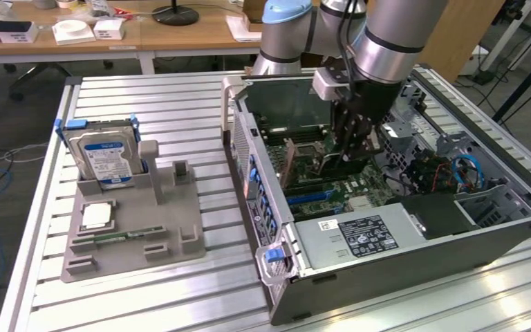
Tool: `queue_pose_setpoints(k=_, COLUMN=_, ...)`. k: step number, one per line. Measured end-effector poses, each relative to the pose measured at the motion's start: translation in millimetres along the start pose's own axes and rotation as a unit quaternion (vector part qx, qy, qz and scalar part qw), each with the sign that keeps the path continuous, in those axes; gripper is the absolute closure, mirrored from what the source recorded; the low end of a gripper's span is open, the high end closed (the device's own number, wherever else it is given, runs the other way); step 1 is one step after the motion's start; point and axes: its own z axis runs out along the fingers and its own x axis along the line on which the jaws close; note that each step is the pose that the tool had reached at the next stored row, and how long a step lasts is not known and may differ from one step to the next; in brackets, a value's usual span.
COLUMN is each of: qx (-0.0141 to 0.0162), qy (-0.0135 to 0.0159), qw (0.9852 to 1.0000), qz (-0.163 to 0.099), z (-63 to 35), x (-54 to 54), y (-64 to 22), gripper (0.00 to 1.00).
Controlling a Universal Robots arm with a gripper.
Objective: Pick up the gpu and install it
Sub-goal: 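Insert the gpu into the slot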
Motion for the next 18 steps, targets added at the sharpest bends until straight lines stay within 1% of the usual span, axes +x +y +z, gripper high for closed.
queue_pose_setpoints(k=3, qx=-0.0009, qy=-0.0001, qw=1.0000, qz=-0.004, z=4.0, x=4.7, y=0.9, gripper=0.74)
queue_pose_setpoints(k=5, qx=0.0006, qy=-0.0001, qw=1.0000, qz=-0.005, z=6.0, x=7.2, y=4.3, gripper=0.74)
queue_pose_setpoints(k=7, qx=0.0020, qy=-0.0003, qw=1.0000, qz=-0.005, z=8.7, x=7.4, y=9.9, gripper=0.74)
queue_pose_setpoints(k=8, qx=0.0033, qy=-0.0001, qw=1.0000, qz=-0.005, z=10.0, x=7.4, y=12.5, gripper=0.74)
queue_pose_setpoints(k=10, qx=0.0072, qy=-0.0001, qw=1.0000, qz=-0.005, z=12.3, x=7.5, y=16.7, gripper=0.74)
queue_pose_setpoints(k=14, qx=0.0154, qy=0.0000, qw=0.9999, qz=-0.007, z=16.6, x=7.4, y=19.0, gripper=0.74)
queue_pose_setpoints(k=15, qx=0.0168, qy=0.0001, qw=0.9998, qz=-0.007, z=17.2, x=6.9, y=20.1, gripper=0.74)
queue_pose_setpoints(k=18, qx=0.0174, qy=-0.0005, qw=0.9998, qz=-0.005, z=17.9, x=4.6, y=22.6, gripper=0.74)
